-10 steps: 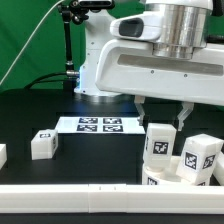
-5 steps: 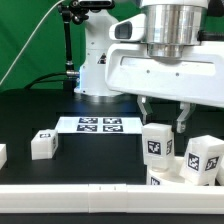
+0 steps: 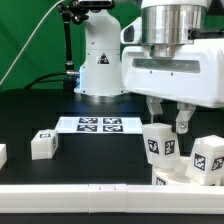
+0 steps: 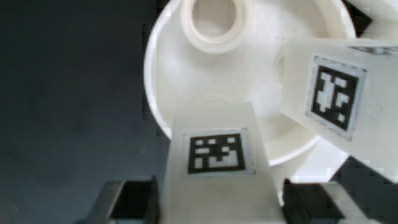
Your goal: Assemble stool
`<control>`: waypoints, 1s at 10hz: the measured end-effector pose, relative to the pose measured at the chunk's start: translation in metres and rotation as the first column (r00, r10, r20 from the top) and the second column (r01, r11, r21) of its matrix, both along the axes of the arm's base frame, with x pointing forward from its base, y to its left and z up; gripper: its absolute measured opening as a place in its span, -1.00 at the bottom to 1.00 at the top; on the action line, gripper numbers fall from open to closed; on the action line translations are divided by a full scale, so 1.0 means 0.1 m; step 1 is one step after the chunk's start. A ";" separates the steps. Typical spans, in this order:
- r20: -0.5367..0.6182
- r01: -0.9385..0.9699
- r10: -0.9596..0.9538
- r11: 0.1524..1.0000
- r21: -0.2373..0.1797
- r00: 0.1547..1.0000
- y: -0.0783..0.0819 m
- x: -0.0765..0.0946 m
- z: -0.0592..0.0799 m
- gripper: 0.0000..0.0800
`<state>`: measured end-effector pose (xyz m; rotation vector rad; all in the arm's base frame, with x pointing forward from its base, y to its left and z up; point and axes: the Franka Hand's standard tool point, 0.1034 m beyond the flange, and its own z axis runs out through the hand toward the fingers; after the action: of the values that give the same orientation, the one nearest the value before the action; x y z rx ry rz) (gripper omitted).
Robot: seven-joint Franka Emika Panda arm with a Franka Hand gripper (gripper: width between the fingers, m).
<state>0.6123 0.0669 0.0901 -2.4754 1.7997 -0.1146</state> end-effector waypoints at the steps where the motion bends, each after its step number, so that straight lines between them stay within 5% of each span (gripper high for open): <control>1: -0.001 0.067 -0.067 0.998 0.014 0.998 0.03 0.00 0.00 -0.16; 5: -0.015 0.333 -0.333 0.940 0.070 0.943 0.08 0.01 0.00 -0.16; 9: -0.061 0.594 -0.591 0.795 0.125 0.804 0.08 0.01 0.00 -0.16; 10: -0.061 0.590 -0.588 0.798 0.124 0.807 0.08 0.01 0.00 0.02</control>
Offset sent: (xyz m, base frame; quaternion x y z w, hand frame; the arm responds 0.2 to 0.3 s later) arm -0.0036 0.0091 -0.0039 0.0073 -0.0252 0.2379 0.9709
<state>0.6133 0.0751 0.0900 -1.7421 2.4306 0.0013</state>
